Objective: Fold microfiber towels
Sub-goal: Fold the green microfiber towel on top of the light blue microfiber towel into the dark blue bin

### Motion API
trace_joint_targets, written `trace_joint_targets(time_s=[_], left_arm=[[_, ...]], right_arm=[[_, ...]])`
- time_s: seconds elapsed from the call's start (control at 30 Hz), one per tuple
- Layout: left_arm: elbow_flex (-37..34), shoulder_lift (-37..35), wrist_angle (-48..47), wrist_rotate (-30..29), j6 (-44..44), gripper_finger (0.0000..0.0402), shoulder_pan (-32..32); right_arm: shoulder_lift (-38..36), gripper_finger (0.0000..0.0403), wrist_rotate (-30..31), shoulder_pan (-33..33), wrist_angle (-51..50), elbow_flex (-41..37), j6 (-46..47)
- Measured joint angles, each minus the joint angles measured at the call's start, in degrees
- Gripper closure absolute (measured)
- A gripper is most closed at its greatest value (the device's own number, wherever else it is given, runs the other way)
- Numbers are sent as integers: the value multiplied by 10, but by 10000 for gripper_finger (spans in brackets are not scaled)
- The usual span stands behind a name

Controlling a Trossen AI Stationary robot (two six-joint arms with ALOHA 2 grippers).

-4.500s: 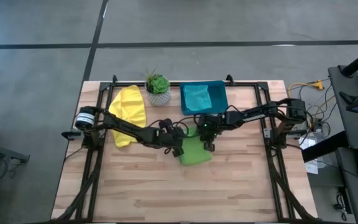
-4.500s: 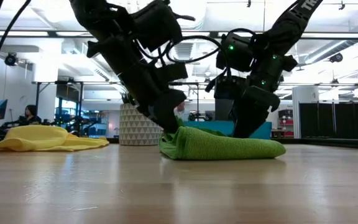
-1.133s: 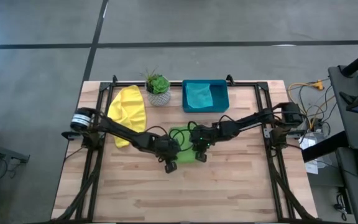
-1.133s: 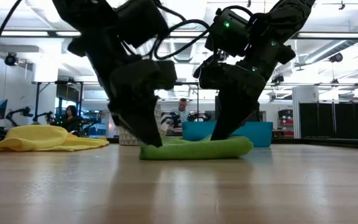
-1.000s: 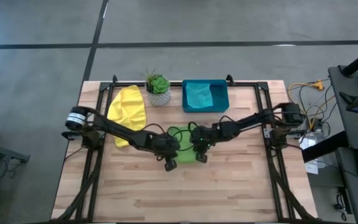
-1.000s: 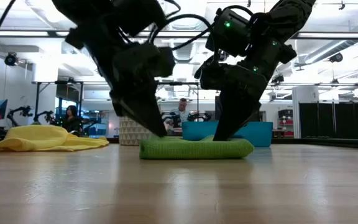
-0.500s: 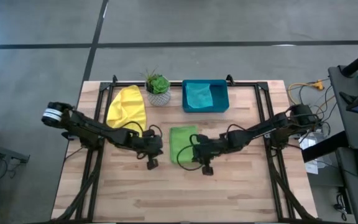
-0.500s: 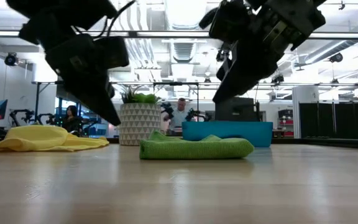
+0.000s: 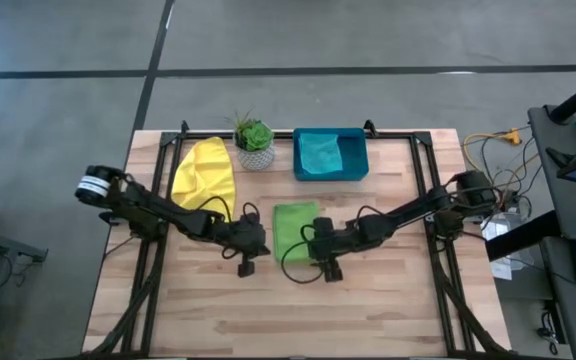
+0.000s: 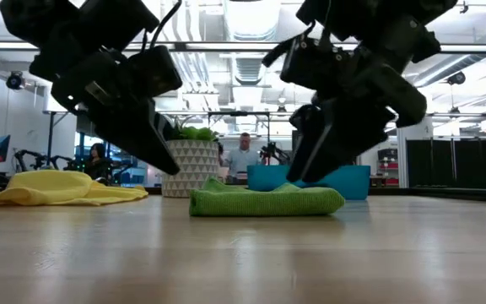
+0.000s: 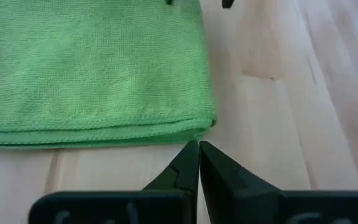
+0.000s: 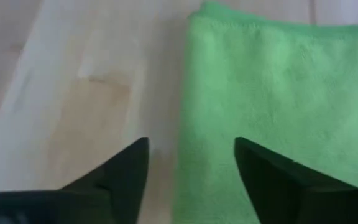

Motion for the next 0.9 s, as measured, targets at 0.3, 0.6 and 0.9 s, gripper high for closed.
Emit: trace_joint_targets(time_s=[0.3,0.6,0.9], left_arm=[[0,8,66,29,43,394,-3],[28,51,86,32,135,271,-8],[102,183,71,20,137,173,-8]], right_arm=[[39,102,11,0,-12,1,-15],[60,132,37,0,-11,4,-12],[62,181,50,0,-7,3,37]])
